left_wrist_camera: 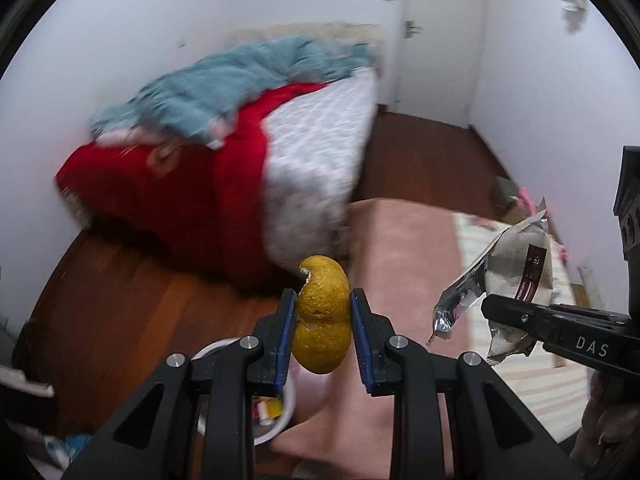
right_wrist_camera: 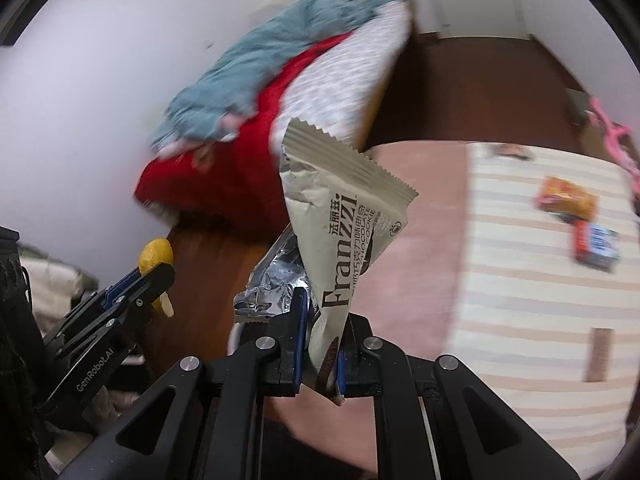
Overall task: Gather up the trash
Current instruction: 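Carry the Franzzi wrapper and yellow bread over the white bin, then open both tools to drop the wrapper and bread into the bin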
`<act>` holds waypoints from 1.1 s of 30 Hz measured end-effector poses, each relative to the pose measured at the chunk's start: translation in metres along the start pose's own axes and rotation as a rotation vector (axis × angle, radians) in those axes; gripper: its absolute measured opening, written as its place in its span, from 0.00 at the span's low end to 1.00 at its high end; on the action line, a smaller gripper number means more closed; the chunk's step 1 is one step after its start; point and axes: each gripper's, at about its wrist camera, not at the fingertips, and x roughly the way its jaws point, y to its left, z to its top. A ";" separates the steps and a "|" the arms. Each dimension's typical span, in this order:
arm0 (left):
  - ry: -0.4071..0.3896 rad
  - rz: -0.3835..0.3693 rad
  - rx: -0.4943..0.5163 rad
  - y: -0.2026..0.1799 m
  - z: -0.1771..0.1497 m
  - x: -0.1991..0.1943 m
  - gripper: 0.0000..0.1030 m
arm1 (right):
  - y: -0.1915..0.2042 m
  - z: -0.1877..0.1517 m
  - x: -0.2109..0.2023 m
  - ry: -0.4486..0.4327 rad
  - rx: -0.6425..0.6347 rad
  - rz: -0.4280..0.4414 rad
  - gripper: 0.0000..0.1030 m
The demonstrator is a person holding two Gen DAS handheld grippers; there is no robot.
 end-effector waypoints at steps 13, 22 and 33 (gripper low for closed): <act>0.265 0.080 -0.263 0.153 -0.070 0.106 0.23 | 0.133 -0.040 0.186 0.274 -0.119 0.046 0.12; 0.545 -0.072 -0.515 0.210 -0.133 0.213 0.23 | 0.130 -0.079 0.329 0.520 -0.093 -0.016 0.12; 0.634 -0.079 -0.621 0.240 -0.147 0.250 0.84 | 0.106 -0.105 0.417 0.684 -0.084 -0.067 0.13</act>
